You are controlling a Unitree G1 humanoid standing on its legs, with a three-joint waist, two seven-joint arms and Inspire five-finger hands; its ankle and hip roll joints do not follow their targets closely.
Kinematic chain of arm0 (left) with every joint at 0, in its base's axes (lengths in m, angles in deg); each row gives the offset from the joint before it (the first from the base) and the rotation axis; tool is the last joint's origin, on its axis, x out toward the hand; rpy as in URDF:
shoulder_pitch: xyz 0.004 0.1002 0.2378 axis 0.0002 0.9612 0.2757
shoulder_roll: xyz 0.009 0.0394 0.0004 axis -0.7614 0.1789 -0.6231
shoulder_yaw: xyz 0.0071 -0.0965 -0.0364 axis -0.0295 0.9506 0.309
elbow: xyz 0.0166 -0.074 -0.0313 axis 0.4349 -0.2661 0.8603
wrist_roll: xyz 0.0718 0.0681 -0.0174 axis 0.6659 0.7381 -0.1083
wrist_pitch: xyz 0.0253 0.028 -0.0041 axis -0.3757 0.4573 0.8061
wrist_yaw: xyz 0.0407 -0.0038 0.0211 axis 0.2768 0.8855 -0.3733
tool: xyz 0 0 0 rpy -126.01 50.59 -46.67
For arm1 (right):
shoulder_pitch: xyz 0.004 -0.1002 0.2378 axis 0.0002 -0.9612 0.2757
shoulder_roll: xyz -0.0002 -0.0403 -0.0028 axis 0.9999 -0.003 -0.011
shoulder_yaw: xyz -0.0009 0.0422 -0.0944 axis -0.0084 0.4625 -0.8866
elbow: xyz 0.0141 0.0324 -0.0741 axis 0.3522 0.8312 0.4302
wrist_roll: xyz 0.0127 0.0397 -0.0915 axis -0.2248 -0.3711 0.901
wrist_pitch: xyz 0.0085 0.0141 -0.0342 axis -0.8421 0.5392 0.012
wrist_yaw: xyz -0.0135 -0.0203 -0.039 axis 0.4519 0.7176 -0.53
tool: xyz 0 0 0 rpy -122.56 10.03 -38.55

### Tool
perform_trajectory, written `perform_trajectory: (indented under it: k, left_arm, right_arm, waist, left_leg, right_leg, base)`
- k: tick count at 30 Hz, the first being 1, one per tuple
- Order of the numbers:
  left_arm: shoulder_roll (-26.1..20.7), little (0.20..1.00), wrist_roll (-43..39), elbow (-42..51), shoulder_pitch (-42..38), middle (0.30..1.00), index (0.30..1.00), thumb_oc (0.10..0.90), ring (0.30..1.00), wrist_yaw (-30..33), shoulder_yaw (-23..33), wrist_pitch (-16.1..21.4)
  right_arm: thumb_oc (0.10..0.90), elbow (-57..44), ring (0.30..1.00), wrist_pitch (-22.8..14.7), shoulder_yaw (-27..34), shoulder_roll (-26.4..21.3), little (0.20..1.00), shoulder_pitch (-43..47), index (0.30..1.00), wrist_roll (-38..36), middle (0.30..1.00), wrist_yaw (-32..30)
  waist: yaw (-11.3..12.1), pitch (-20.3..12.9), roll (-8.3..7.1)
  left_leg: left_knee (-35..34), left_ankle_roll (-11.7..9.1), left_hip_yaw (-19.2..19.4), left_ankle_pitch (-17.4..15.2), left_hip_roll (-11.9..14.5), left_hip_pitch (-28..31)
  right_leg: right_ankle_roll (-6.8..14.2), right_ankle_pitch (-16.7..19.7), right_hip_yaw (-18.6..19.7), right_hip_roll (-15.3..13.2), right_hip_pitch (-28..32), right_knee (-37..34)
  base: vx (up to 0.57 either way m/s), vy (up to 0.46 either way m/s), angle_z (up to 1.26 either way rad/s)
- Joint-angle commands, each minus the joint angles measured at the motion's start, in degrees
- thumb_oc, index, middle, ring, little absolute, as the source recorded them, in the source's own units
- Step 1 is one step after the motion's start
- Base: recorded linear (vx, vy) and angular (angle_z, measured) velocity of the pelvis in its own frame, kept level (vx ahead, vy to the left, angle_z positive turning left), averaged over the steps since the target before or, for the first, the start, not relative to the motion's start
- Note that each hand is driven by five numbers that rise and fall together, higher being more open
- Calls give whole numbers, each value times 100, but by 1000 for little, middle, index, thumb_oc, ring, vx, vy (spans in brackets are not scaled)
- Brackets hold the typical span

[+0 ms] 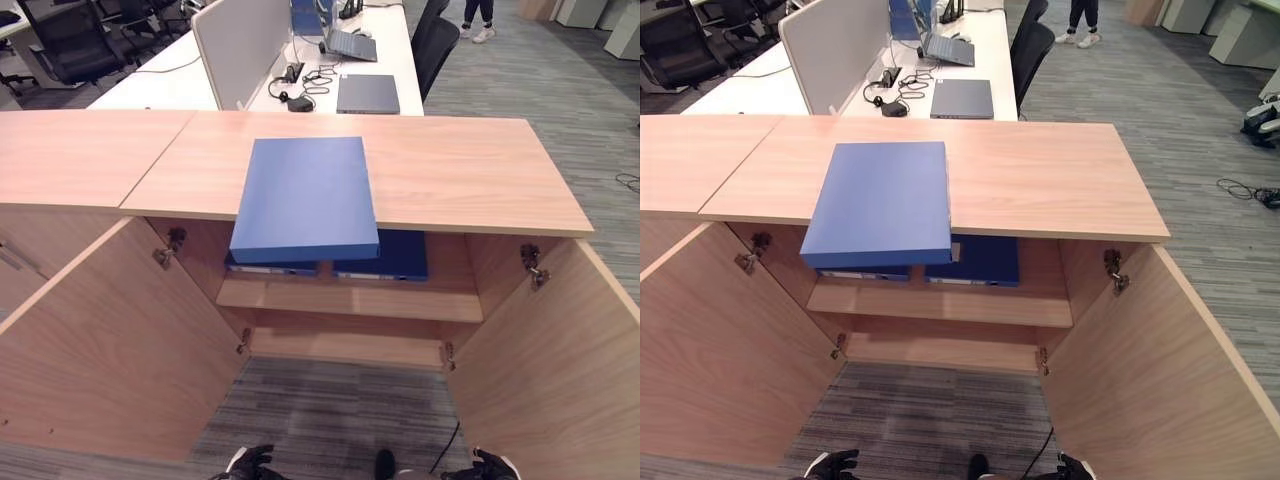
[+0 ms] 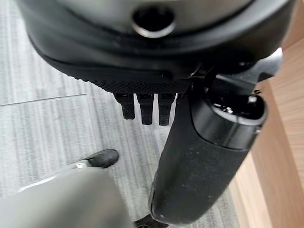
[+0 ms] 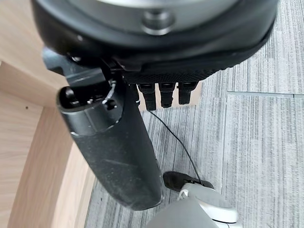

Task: Put the empty folder in the office cabinet

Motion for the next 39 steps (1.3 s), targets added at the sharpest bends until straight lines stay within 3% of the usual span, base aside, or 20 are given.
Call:
perform_trajectory:
  k: [1,2,3,5,6,8,10,13,20,39]
  left_arm:
    - [-187,900,-95,341,-150,900,900,800,900,-41,3,96]
    - [-190,900,-96,342,-154,900,900,800,900,-41,4,95]
    - [-208,900,-98,361,-181,900,900,800,900,-7,-16,92]
    - [-198,900,-112,363,-188,900,900,800,900,-4,-32,98]
    - [-185,900,-114,363,-192,900,900,800,900,-15,-37,102]
    - [-157,900,-76,350,-188,900,900,800,900,-50,-93,103]
    - [-148,900,-55,273,-118,900,900,800,900,-54,-81,108]
    - [-103,900,44,184,-76,900,900,800,900,-56,-85,113]
    - [-194,900,312,78,63,900,900,800,900,-84,-31,64]
    - [-325,900,194,218,72,900,900,800,900,11,114,115]
  right_arm:
    - [800,46,900,-120,35,-288,900,60,900,-66,900,-133]
    - [800,48,900,-121,36,-286,900,65,900,-66,900,-133]
    - [800,68,900,-108,55,-336,900,131,900,-114,900,-183]
    - [800,80,900,-103,70,-342,900,156,900,-134,900,-191]
    - [800,82,900,-100,89,-344,900,168,900,-152,900,-199]
    - [800,71,900,-103,102,-358,900,183,900,-183,900,-208]
    - [800,101,900,-119,22,-369,900,229,900,-61,900,-186]
    - [800,136,900,-119,21,-307,900,191,900,-4,900,-175]
    - [800,184,900,-29,-84,-56,900,145,900,207,900,-67]
    - [800,275,900,13,-112,135,900,13,900,282,900,-11]
  waist:
    - [114,492,-232]
    - [111,493,-229]
    - [160,581,-330]
    - [172,600,-332]
    - [185,595,-334]
    - [318,592,-340]
    - [501,506,-176]
    - [480,411,-158]
    - [491,167,-247]
    - [471,37,-358]
  left_leg:
    - [2163,-25,170,736,52,-486]
    - [2203,-25,163,718,55,-512]
    - [2468,3,341,690,123,-861]
    - [2430,-7,451,647,261,-995]
    - [2184,-9,570,592,388,-1088]
    - [1395,41,684,311,374,-1181]
    - [259,-20,275,439,204,-1172]
    - [6,-37,256,442,176,-959]
    - [-394,113,575,254,-21,-246]
    - [-523,315,793,-44,-261,37]
  right_leg:
    - [251,111,279,-329,-154,110]
    - [250,110,274,-326,-160,112]
    - [237,59,283,-398,-69,52]
    - [259,29,278,-436,-35,22]
    - [299,1,262,-473,22,-30]
    - [408,-25,305,-481,195,-195]
    - [523,-90,506,-357,400,-328]
    - [550,-89,566,-340,604,-468]
    - [733,-18,783,-575,850,-522]
    - [961,93,817,-834,842,-522]
  base:
    - [-19,-158,10]
    - [45,-173,17]
    - [30,-62,3]
    - [66,-15,2]
    - [146,39,8]
    - [236,95,10]
    - [263,155,12]
    - [174,82,-25]
    - [152,117,-42]
    - [60,58,-10]
